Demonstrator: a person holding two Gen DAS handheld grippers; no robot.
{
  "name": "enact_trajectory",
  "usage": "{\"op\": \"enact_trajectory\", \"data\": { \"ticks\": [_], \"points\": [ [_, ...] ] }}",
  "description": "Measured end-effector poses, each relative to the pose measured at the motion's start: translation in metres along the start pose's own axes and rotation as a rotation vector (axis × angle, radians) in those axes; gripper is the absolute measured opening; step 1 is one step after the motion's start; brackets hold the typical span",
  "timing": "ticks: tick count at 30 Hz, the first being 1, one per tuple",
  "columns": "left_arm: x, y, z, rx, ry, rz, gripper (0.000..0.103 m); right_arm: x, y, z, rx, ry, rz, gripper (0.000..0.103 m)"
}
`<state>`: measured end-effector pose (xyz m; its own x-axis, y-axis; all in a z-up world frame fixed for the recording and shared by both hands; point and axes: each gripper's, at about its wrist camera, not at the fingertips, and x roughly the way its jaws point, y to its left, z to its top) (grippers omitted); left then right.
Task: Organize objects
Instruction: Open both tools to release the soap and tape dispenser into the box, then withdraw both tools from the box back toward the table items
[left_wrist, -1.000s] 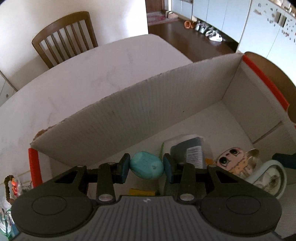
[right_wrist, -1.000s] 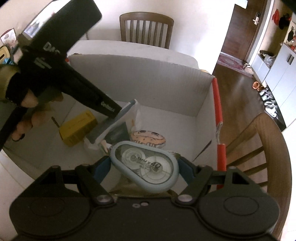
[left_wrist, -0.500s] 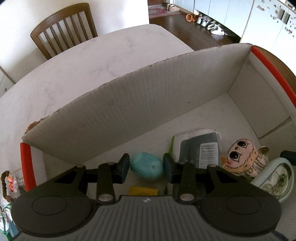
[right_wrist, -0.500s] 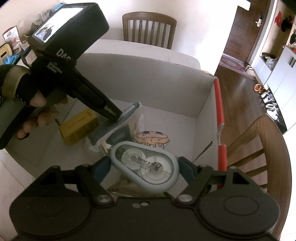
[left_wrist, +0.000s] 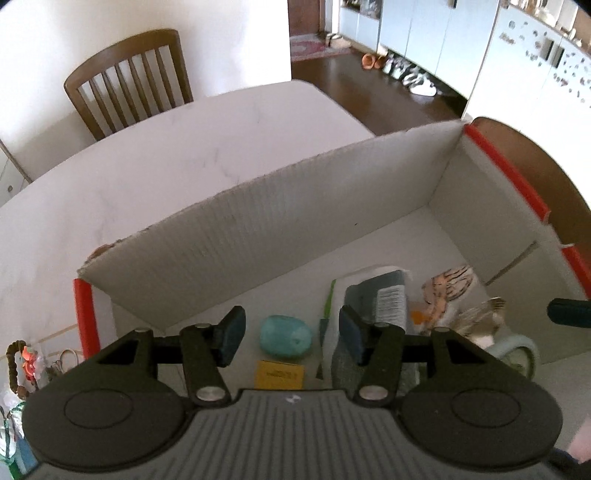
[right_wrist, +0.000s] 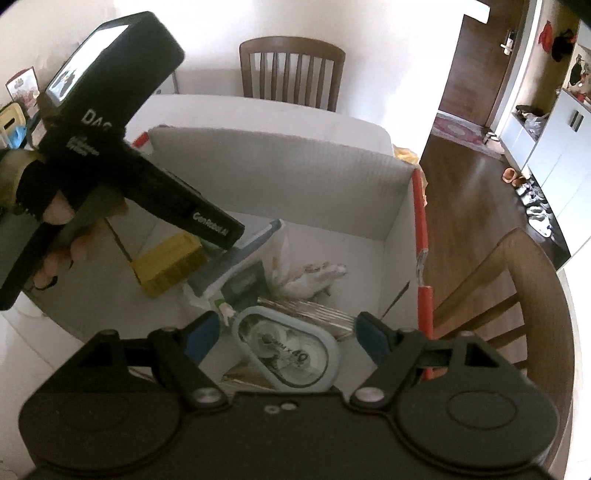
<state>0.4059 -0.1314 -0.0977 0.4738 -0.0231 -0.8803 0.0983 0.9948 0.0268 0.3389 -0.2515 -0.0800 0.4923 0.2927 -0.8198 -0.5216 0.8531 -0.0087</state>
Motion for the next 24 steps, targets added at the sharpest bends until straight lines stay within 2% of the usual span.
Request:
{"op": "enact_trajectory", "data": {
  "ticks": [10,24],
  "points": [
    [-0.047,0.008,-0.01,-0.013,-0.107,-0.073,0.055,-0.039,0.006,0.006,0.046,-0.066,0.0,0.081],
    [-0.129,0.045,-0.059,-0.023,-0.272,-0.138,0.055,-0.081,0.042,0.005,0.108,-0.166,0.022,0.087]
  ]
}}
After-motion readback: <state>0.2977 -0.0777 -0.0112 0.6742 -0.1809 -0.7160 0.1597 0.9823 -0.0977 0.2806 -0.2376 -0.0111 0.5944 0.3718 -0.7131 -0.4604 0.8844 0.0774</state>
